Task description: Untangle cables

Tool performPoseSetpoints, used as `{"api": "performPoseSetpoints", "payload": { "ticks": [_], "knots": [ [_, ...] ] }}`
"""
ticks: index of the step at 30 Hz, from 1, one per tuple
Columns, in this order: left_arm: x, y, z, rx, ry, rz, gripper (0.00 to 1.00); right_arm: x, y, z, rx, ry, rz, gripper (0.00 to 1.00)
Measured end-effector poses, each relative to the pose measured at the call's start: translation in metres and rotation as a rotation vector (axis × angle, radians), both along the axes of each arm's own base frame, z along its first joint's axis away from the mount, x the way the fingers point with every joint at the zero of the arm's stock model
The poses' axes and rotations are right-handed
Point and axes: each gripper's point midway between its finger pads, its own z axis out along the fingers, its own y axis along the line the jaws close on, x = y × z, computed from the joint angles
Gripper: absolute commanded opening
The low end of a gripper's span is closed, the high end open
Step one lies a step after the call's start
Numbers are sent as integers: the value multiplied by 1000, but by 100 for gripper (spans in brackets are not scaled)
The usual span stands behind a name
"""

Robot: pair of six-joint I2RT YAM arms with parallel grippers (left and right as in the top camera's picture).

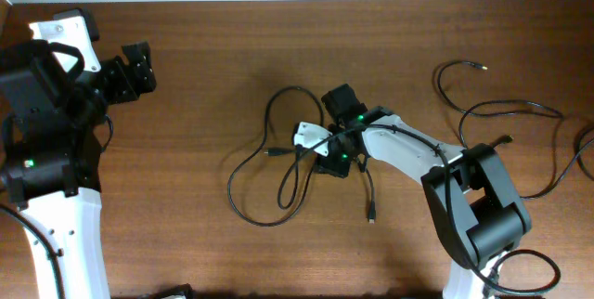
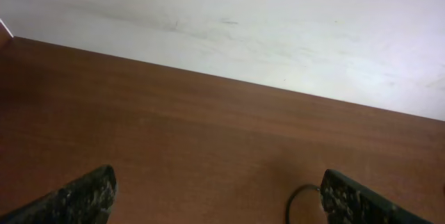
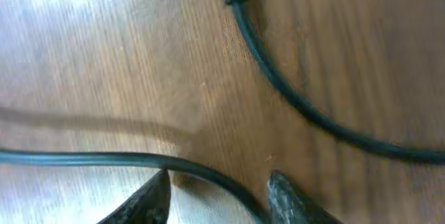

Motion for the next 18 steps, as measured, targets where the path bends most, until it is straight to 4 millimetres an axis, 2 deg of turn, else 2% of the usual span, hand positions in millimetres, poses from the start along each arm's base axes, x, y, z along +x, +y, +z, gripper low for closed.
{"api": "performPoseSetpoints", "payload": {
  "ticks": [3,5,10,11,12,13,15,16,18],
  "knots": [
    [0,0,-1,-1,3,0,94,15,17,3,96,-39,-37,62],
    [0,0,0,-1,2,0,94,16,27,6,157,-23,-52,62],
    [-1,0,-1,-2,6,0,94,25,37,13,213,-62,-50,63],
    [-1,0,-2,-2,7,0,94,25,38,14,220,-62,-49,78],
    [-1,0,-2,-2,7,0,94,24,40,14,231,-55,-45,80],
    [-1,0,-2,-2,8,0,94,15,51,23,313,-9,-16,80],
    [-1,0,-2,-2,8,0,95,-4,76,51,519,144,1,99],
    [-1,0,-2,-3,8,0,95,-9,81,57,561,223,-36,99],
    [-1,0,-2,-2,8,0,96,-38,94,91,716,519,-54,99]
  ]
}}
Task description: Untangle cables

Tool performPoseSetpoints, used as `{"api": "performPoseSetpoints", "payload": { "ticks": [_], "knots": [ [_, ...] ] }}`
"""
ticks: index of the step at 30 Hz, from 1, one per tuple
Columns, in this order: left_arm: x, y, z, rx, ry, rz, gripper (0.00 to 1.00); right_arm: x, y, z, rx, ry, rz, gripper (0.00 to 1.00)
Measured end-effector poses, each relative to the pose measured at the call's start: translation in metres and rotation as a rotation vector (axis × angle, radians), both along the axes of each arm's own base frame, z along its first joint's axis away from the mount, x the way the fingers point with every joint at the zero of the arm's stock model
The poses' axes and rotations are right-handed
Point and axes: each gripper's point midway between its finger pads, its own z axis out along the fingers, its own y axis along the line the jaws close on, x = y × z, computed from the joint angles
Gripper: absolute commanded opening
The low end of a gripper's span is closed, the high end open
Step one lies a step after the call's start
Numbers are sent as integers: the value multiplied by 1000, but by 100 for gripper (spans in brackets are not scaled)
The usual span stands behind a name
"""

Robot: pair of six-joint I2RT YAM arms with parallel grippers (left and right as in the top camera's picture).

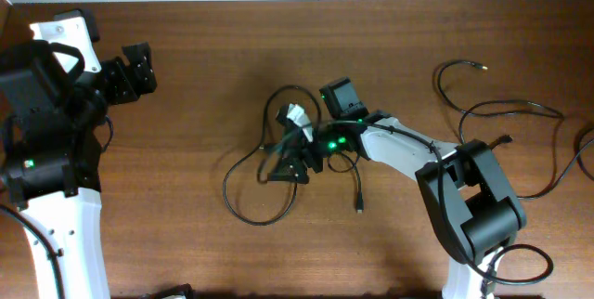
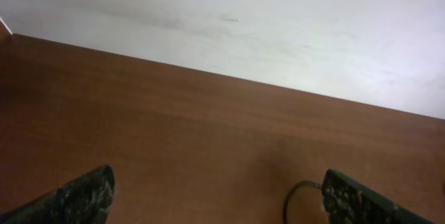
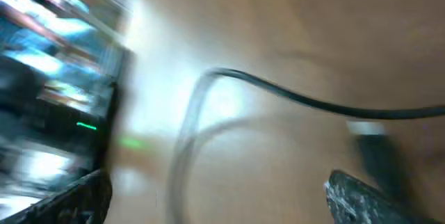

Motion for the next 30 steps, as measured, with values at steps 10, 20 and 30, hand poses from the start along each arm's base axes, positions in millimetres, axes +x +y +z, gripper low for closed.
{"api": "performPoseSetpoints", "payload": {
  "ticks": [10,20,30],
  "knots": [
    [0,0,0,0,0,0,97,2,44,-47,-386,260,-433,99],
    [0,0,0,-1,2,0,97,-23,99,-70,-426,170,-598,4],
    [0,0,-1,-1,4,0,97,-17,92,-83,-441,158,-580,4]
  ]
}}
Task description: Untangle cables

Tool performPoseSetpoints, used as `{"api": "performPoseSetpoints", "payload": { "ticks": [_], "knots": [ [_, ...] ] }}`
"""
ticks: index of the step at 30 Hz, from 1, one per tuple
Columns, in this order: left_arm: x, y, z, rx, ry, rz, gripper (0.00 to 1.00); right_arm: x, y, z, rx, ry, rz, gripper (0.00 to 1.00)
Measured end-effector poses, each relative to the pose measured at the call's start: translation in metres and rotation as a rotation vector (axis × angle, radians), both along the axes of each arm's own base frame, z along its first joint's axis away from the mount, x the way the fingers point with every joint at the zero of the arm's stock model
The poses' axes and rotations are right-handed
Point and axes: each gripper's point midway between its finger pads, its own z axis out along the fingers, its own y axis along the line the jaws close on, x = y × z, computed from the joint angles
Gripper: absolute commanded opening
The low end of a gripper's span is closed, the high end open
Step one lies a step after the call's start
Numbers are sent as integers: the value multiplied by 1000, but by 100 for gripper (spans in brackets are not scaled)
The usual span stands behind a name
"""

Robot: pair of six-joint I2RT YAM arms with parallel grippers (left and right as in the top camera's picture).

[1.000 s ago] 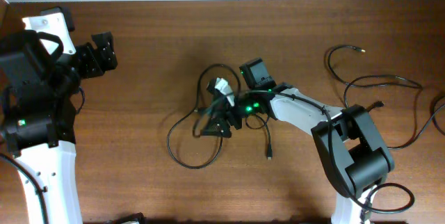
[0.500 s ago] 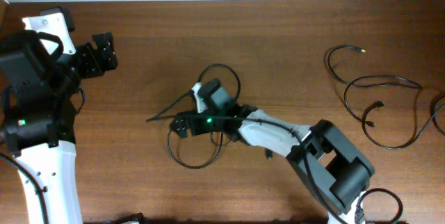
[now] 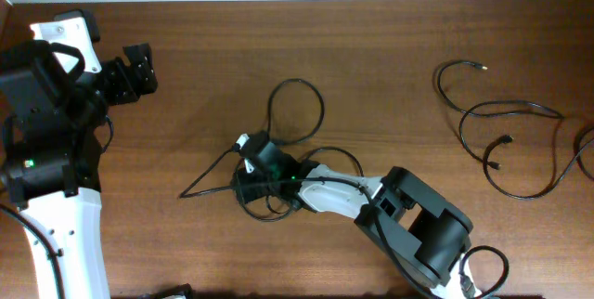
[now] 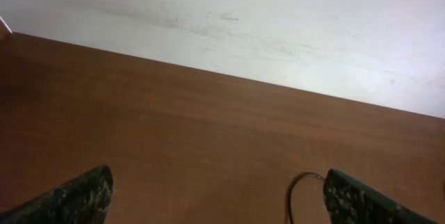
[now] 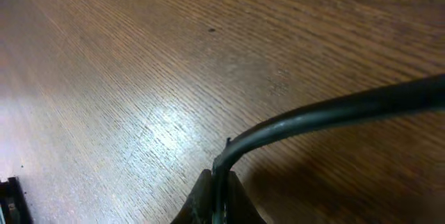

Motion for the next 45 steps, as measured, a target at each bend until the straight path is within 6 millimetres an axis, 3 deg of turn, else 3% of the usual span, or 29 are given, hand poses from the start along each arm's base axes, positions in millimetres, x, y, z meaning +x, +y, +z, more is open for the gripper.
{"api": "performPoseSetpoints", "payload": {
  "ticks": [3,4,6,7,10,11,12,14,15,17,20,21,23,24,25,26,27,30,31,32,33,34,35,37,39,41,43,44,45],
  "knots": [
    [0,0,-1,-1,3,0,97,17,-31,8,-39,19,3,4],
    [0,0,-1,-1,4,0,97,38,-59,39,-41,-26,-22,4],
    [-1,0,-1,-2,5,0,97,53,-92,89,-37,-93,-41,4],
    [-1,-1,-1,-3,6,-3,97,52,-108,110,-46,-122,-36,4],
    [0,-1,-1,-3,6,-3,97,47,-169,225,-80,-372,-74,4],
    [-1,-1,-2,-4,11,-3,97,44,-205,278,-162,-545,-152,4],
    [-2,-1,-4,-7,19,-4,97,45,-231,313,-205,-660,-238,4],
    [-3,-2,-6,-9,25,-4,96,44,-310,384,-325,-873,-537,4],
    [-3,-2,-7,-10,30,-4,96,39,-355,411,-394,-938,-704,4],
    [-5,-2,-10,-14,44,-4,96,33,-412,449,-483,-1051,-923,4],
    [-5,-9,-10,-35,46,-39,95,17,-475,512,-569,-1245,-1182,4],
    [-6,-12,-11,-45,48,-53,94,17,-508,530,-650,-1304,-1297,4],
    [-9,-15,-16,-59,72,-63,93,37,-557,520,-868,-1254,-1373,4],
    [-10,-16,-17,-61,77,-64,92,54,-591,493,-1007,-1143,-1382,4],
    [-11,-16,-19,-65,85,-65,92,74,-626,451,-1104,-986,-1381,4],
    [-12,-17,-20,-66,91,-68,92,96,-661,389,-1153,-797,-1358,4],
    [-13,-17,-22,-63,99,-73,91,100,-679,357,-1151,-703,-1350,4],
    [-15,-18,-25,-57,116,-80,92,67,-739,317,-891,-549,-1531,4],
    [-15,-21,-25,-56,115,-88,92,52,-763,290,-751,-455,-1597,4],
    [-14,-27,-25,-55,116,-104,91,46,-773,266,-648,-372,-1622,4],
    [-14,-32,-25,-55,117,-121,91,38,-780,217,-533,-197,-1625,4],
    [-13,-40,-25,-55,117,-143,91,35,-783,180,-482,-83,-1622,17],
    [-13,-46,-25,-47,117,-161,91,35,-773,139,-422,60,-1593,99],
    [-13,-49,-25,-37,117,-174,91,37,-767,108,-386,150,-1563,99],
    [-13,-49,-26,-32,117,-179,91,52,-756,107,-282,129,-1516,99],
    [-13,-49,-26,-31,119,-180,91,81,-730,126,-55,45,-1402,99],
    [-14,-49,-26,-32,121,-181,91,128,-687,192,125,-129,-1160,99],
    [-14,-49,-26,-32,121,-180,91,138,-667,209,82,-127,-1116,99],
    [-14,-50,-27,-33,123,-181,91,134,-658,210,-64,-51,-1148,99]
  ]
}}
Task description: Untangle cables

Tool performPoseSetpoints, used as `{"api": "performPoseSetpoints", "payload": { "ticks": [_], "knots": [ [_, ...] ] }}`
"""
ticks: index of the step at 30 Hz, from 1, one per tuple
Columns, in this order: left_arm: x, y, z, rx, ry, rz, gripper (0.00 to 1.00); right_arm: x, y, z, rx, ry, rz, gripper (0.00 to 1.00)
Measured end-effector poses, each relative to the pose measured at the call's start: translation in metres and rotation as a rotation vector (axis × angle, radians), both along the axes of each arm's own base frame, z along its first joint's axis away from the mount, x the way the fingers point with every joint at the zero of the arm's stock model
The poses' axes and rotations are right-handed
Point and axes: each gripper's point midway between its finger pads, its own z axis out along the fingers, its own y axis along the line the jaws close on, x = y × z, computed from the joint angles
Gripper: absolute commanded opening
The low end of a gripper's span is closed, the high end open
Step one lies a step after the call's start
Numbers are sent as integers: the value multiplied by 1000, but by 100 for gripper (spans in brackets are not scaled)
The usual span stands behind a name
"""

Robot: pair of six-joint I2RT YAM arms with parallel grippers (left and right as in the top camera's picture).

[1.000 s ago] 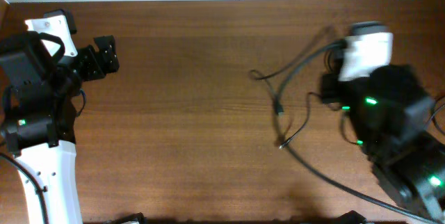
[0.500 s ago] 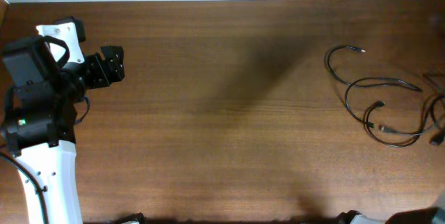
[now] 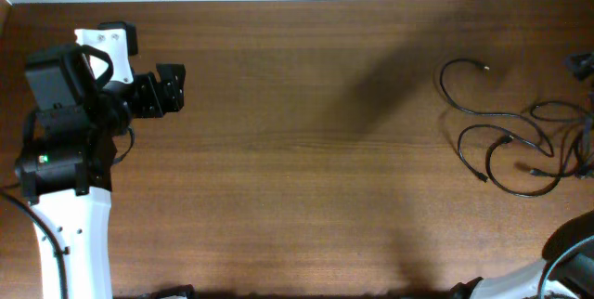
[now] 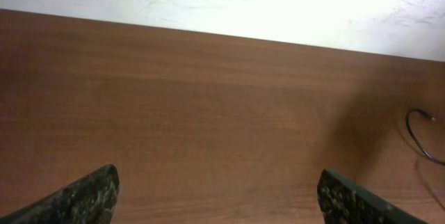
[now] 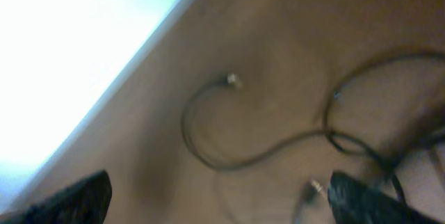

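Note:
Thin black cables [image 3: 506, 127] lie in loose loops at the table's right side, one silver-tipped end [image 3: 484, 67] pointing to the far edge. The blurred right wrist view shows the same cables [image 5: 278, 144]. My right gripper [image 5: 219, 186] hangs open above them, nothing between its fingers; in the overhead view only a dark part of that arm [image 3: 582, 61] shows at the right edge. My left gripper [image 3: 171, 91] is open at the far left over bare wood, also open in the left wrist view [image 4: 217, 179], where a cable end [image 4: 421, 130] shows far right.
The brown wooden table [image 3: 297, 150] meets a white wall [image 4: 278, 1] along its far edge. A faint shadow [image 3: 390, 76] lies on the wood right of the middle. The left arm's white base [image 3: 70, 225] stands at the near left.
The tangled cable is gone from the middle of the table, and more loops lie with the pile at the right. My right gripper, then shut on that cable, is open at the right. The left gripper sits further right.
A tangle lay mid-table with my right gripper down among it. The gripper then stood further left with the tangle shifted, then further left again, shut on a cable. Now the middle holds no cable, the loops lie at the right, and the gripper is open there.

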Motion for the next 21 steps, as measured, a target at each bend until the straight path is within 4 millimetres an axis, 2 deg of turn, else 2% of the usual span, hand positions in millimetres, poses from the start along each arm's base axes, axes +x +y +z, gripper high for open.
{"api": "performPoseSetpoints", "payload": {
  "ticks": [1,2,4,5,6,8,9,10,11,12,13,14,15,17,18,20,21],
  "knots": [
    [-1,0,-1,-1,5,0,91,-26,-24,-7,-179,234,-194,99],
    [-1,0,-2,-2,10,0,91,-50,-58,0,-345,353,-383,99],
    [-1,0,-2,-2,10,0,91,-86,-84,-3,-375,453,-546,99],
    [-1,0,-2,-2,11,0,91,-94,-85,-5,-349,470,-583,99],
    [-2,0,-2,-2,11,0,91,-91,-75,-9,-277,459,-580,96],
    [-1,0,-2,-2,9,0,91,-72,-26,-18,-55,408,-400,82],
    [-1,0,-3,-2,14,0,91,-66,15,-19,52,408,-234,75],
    [-2,0,-3,-3,17,0,91,-57,56,-17,111,399,-75,76],
    [-1,0,-4,-4,18,0,91,-58,84,-18,127,426,36,76],
    [-1,0,-5,-4,20,0,92,-60,121,-20,87,465,210,77],
    [0,0,-5,-4,21,0,92,-62,140,-22,40,498,305,79],
    [-1,0,-6,-5,26,0,92,-68,141,-29,-50,586,284,81],
    [-1,0,-6,-5,26,0,92,-75,126,-32,-125,663,158,81],
    [-1,0,-7,-6,30,0,92,-81,108,-35,-65,722,-223,82],
    [-1,0,-7,-6,30,0,92,-88,107,-42,21,757,-454,82],
    [-1,0,-7,-6,31,0,92,-99,104,-48,97,788,-724,88],
    [-1,0,-8,-6,33,0,92,-106,98,-52,79,798,-822,90]
  ]
}}
